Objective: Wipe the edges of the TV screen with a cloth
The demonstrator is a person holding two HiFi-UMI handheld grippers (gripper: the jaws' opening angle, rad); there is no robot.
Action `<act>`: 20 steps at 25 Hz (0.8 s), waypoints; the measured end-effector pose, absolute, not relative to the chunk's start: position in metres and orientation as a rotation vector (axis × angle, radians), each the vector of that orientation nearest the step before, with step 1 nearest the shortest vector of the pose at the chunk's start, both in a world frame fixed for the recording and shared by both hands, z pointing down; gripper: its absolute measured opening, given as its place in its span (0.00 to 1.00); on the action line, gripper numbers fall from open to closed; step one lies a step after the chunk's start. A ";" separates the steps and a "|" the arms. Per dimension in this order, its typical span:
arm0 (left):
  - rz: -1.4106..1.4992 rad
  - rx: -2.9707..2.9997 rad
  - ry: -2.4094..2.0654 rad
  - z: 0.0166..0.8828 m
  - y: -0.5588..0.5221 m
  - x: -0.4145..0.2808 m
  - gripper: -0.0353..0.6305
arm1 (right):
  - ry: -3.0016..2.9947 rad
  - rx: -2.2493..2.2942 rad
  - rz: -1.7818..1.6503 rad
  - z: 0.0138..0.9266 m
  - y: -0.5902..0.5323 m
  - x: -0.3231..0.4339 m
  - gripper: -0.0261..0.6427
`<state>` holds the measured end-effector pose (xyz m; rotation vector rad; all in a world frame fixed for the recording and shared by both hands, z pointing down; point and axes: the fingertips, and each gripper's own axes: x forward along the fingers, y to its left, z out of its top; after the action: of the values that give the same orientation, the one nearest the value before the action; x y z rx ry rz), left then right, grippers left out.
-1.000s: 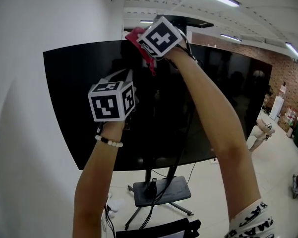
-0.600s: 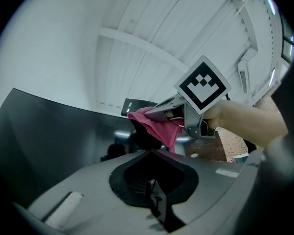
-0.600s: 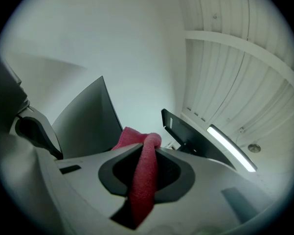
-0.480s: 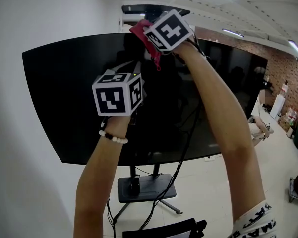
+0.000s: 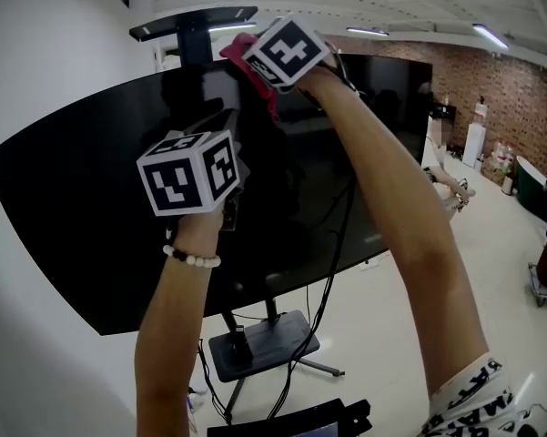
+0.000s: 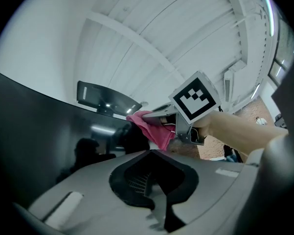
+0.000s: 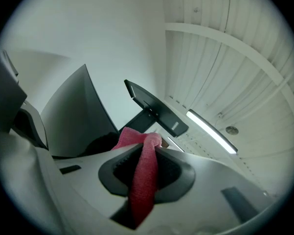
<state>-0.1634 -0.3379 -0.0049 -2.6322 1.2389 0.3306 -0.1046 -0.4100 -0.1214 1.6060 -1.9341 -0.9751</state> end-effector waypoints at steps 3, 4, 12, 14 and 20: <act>0.325 -2.626 1.196 0.014 -0.315 -0.095 0.05 | -1.904 1.638 -0.965 -0.103 -0.393 -0.034 0.14; 0.319 -2.625 1.181 0.019 -0.309 -0.074 0.05 | -1.897 1.649 -0.964 -0.098 -0.389 -0.012 0.14; 0.374 -2.678 1.113 0.015 -0.317 0.040 0.05 | -1.829 1.675 -0.974 -0.104 -0.405 0.109 0.14; 0.374 -2.677 1.123 0.014 -0.320 0.069 0.05 | -1.837 1.675 -0.966 -0.106 -0.408 0.143 0.14; 0.373 -2.667 1.162 0.018 -0.320 0.148 0.05 | -1.846 1.671 -0.973 -0.106 -0.410 0.237 0.14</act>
<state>0.1478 -0.3200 0.0181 -2.6673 1.1619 0.3732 0.2372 -0.4098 -0.1057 1.6710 -1.8455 -0.9733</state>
